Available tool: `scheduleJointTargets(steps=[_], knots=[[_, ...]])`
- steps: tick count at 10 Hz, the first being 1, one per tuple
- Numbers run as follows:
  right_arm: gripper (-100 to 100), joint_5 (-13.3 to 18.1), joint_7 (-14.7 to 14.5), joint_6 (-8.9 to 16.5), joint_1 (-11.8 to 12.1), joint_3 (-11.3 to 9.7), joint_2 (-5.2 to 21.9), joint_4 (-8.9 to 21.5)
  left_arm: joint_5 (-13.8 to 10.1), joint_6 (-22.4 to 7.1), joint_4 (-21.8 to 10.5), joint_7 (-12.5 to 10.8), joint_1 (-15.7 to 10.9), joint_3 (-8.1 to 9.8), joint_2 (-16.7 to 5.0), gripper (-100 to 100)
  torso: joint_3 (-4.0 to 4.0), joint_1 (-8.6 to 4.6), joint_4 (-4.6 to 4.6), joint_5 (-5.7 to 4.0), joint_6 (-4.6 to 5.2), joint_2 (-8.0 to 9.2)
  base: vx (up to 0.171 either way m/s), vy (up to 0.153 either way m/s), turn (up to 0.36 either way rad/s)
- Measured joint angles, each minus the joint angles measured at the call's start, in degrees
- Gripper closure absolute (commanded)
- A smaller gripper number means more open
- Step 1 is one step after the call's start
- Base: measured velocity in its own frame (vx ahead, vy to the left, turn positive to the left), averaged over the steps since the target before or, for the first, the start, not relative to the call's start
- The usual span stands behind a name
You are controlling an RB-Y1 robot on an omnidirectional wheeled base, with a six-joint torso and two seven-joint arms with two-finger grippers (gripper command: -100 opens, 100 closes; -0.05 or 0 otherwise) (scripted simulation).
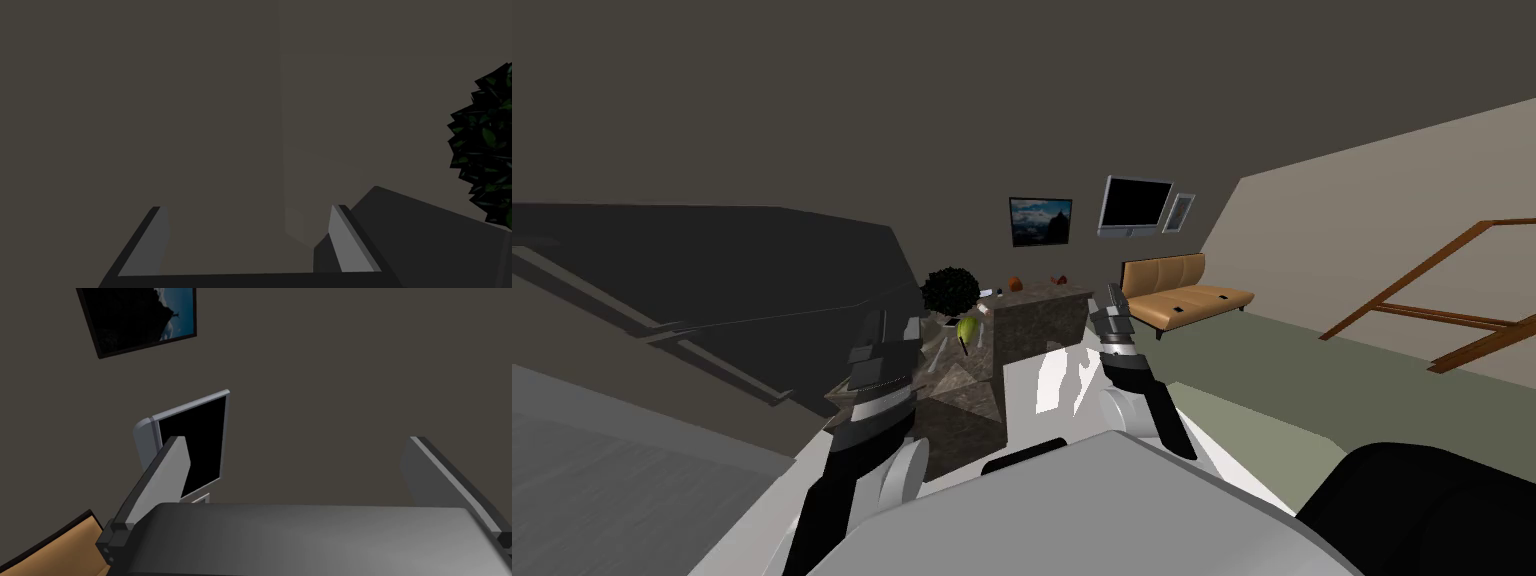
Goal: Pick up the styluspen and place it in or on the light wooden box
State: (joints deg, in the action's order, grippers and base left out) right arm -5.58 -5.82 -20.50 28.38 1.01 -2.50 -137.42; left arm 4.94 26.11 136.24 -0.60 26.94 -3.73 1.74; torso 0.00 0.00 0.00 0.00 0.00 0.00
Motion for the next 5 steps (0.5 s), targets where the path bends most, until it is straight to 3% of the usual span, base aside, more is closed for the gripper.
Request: scheduleJointTargets(steps=[5], knots=[[0,0.00,0.00,0.00,0.00,0.00,0.00,0.00,1.54,-1.68,-3.46,1.11,-2.57,0.90,-6.34,-100,0.09,0.23,0.03,0.05,0.00,0.15,-0.043,0.051,0.031]])
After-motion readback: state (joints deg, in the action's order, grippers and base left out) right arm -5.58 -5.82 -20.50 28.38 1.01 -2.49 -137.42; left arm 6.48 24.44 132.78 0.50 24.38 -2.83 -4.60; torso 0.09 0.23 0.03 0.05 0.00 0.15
